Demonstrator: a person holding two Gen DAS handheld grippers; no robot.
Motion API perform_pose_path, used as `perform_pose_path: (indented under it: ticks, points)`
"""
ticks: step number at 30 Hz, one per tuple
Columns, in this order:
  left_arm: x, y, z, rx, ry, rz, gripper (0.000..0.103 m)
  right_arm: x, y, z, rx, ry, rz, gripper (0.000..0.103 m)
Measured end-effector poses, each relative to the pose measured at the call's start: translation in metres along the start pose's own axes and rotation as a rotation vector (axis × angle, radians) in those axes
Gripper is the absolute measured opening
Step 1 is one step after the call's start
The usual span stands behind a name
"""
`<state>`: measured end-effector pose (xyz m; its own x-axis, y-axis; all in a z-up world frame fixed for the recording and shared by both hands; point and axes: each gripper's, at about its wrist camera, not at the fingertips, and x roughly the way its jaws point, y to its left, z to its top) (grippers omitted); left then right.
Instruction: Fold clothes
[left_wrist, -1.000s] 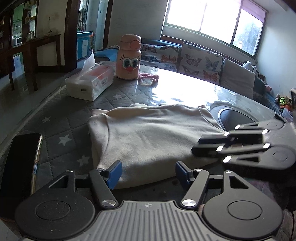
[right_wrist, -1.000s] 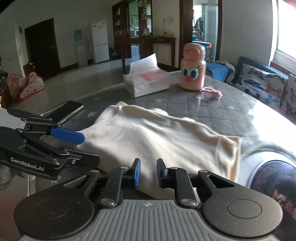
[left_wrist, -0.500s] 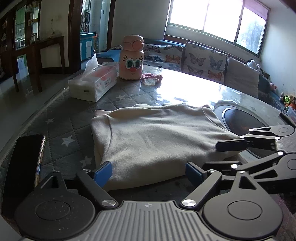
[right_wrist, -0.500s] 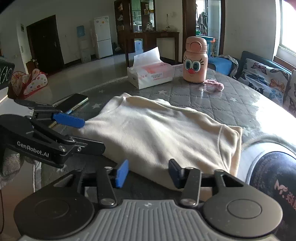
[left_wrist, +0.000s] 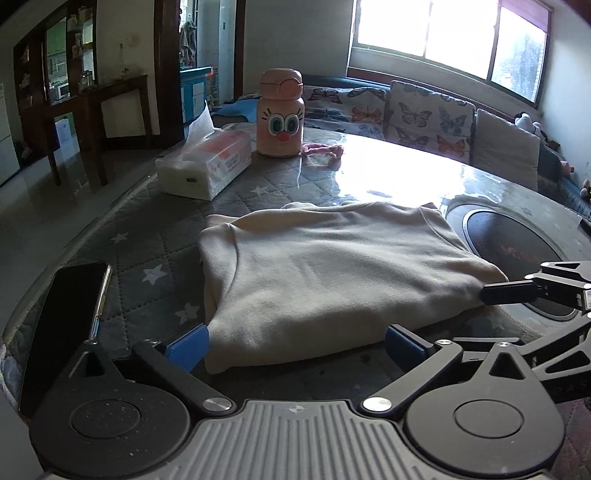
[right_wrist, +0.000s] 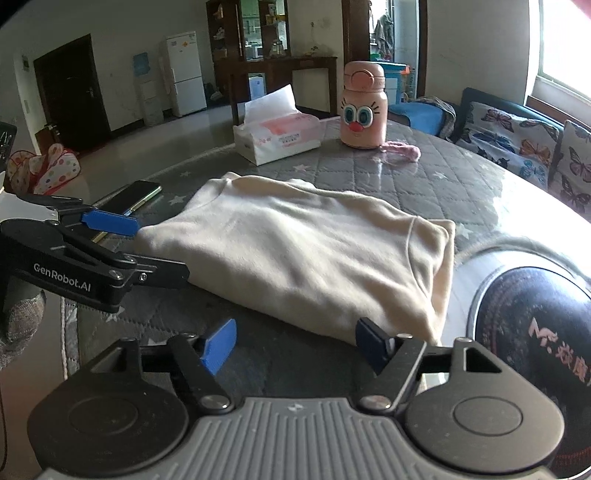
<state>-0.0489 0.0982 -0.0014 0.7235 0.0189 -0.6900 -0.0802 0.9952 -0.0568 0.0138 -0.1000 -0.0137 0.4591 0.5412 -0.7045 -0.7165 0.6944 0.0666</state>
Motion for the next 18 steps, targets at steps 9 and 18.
perform_pose_path:
  ticks: [9, 18]
  points:
    - [-0.0044, -0.0047, 0.0002, 0.010, -0.015, 0.039, 0.103, -0.0079, -0.0027, -0.0032, 0.022, -0.005, -0.021, 0.086]
    - [-0.0040, -0.0055, 0.0007, 0.010, -0.021, 0.072, 0.103, -0.0091, -0.0056, -0.0005, 0.052, -0.015, -0.033, 0.093]
